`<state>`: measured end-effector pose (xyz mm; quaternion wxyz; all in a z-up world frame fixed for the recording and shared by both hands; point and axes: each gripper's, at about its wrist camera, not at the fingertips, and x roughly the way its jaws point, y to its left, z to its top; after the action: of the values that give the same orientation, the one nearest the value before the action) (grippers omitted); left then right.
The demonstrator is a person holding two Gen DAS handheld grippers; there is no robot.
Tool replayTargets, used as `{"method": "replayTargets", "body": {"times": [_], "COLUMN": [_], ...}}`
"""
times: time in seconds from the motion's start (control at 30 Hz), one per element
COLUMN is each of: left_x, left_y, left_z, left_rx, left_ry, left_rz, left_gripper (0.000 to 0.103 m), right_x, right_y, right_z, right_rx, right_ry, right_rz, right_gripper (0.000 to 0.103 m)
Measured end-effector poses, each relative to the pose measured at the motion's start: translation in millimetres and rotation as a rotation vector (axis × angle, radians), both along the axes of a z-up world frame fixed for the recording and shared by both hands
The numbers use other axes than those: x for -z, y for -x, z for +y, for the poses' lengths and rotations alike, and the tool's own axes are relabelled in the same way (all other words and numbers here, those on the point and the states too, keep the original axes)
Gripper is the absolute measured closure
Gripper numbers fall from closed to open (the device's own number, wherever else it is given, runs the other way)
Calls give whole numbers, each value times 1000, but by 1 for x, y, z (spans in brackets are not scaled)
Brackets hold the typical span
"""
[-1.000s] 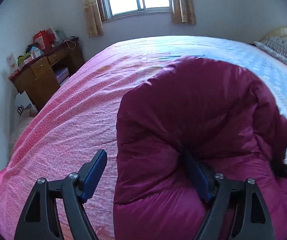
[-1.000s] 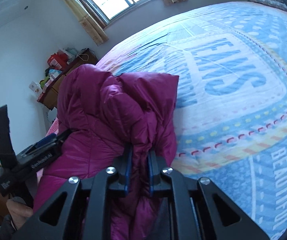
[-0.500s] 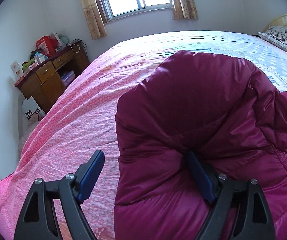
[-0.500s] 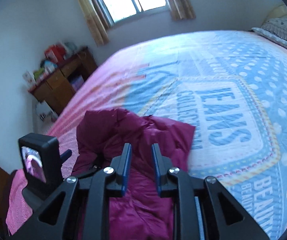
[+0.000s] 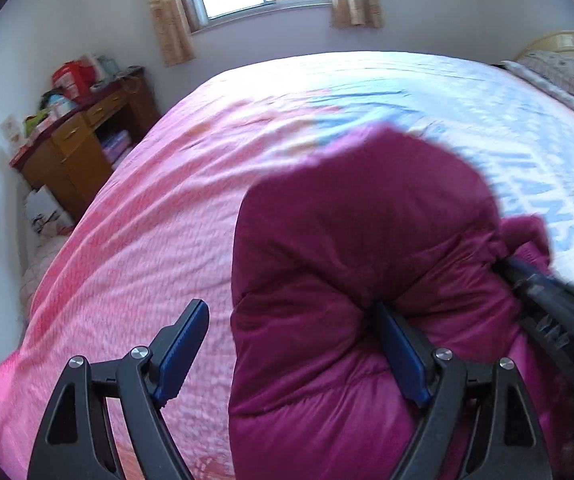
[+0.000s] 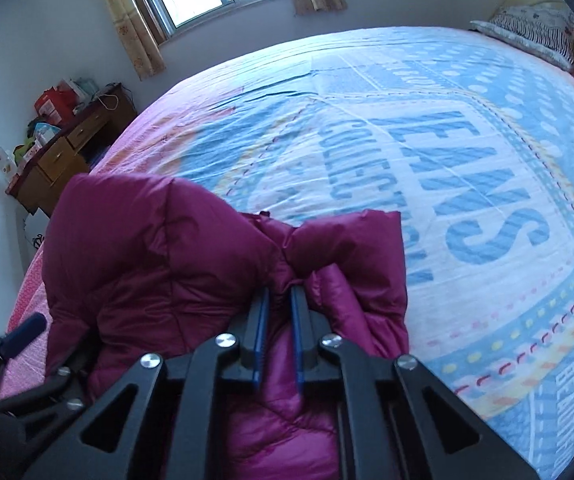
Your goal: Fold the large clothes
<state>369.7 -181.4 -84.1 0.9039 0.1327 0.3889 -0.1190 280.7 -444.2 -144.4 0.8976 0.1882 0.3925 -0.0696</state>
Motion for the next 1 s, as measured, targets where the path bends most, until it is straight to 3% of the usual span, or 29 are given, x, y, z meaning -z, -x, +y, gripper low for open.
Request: {"method": "replayTargets", "body": {"times": [0.1, 0.2, 0.3, 0.43, 0.67, 1.0], "left_x": [-31, -29, 7, 22, 35, 32], "left_y": [-11, -29, -51, -62, -64, -58], "left_z": [-9, -33, -44, -41, -48, -45], "left_rx": [4, 23, -21, -46, -44, -27], "left_ry": [10, -64, -124, -67, -37, -21], "left_rz": [-98, -131, -72, -44, -29, -19], "left_gripper": [18, 18, 17, 17, 16, 16], "right_x": [-1, -1, 0, 3, 4, -1], "right_y": [2, 3, 6, 8, 9, 6], "right_z": [-2, -4, -6, -13, -15, -13], "right_rx": [1, 4, 8, 15, 28, 17], "right_ry": [-18, -37, -62, -121, -139, -115], "right_rz": [-13, -25, -38, -58, -67, -16], "right_gripper": [93, 93, 93, 93, 94, 93]}}
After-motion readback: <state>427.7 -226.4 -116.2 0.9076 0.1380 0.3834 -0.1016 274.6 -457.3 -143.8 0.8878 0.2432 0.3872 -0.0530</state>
